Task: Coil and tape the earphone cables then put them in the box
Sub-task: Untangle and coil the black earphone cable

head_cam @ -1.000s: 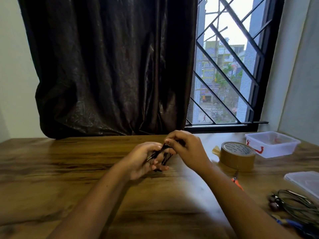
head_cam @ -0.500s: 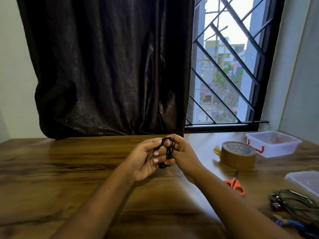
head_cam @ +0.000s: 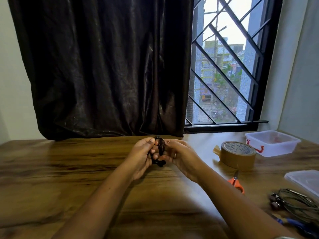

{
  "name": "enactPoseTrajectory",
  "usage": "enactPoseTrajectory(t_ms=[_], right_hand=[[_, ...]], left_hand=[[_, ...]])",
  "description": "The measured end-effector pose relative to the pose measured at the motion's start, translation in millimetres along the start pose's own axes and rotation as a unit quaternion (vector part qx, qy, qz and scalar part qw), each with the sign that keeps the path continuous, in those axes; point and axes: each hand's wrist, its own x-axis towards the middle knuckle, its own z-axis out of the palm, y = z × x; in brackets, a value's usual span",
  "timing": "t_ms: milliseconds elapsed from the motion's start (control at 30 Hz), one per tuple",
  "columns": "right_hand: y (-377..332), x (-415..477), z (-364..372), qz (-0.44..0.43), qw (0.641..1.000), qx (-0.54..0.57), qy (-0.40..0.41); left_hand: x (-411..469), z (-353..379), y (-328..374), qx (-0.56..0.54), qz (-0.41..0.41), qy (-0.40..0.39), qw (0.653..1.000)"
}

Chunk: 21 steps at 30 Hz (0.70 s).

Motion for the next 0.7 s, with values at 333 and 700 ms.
enactPoseTrajectory(t_ms=[333,700], right_hand=[[6.4,-1.7,9.5,0.001,0.995,-0.093,-0.018],[2.7,-0.5,8.9,0.004,0.991,-0.134,0.019]], left_hand=[[-5.3,-5.1,-4.0,-0.04,-0.043,-0.041,0.997],[1.6,-16.2,-7.5,0.014,-0.024,-0.051,0.998]])
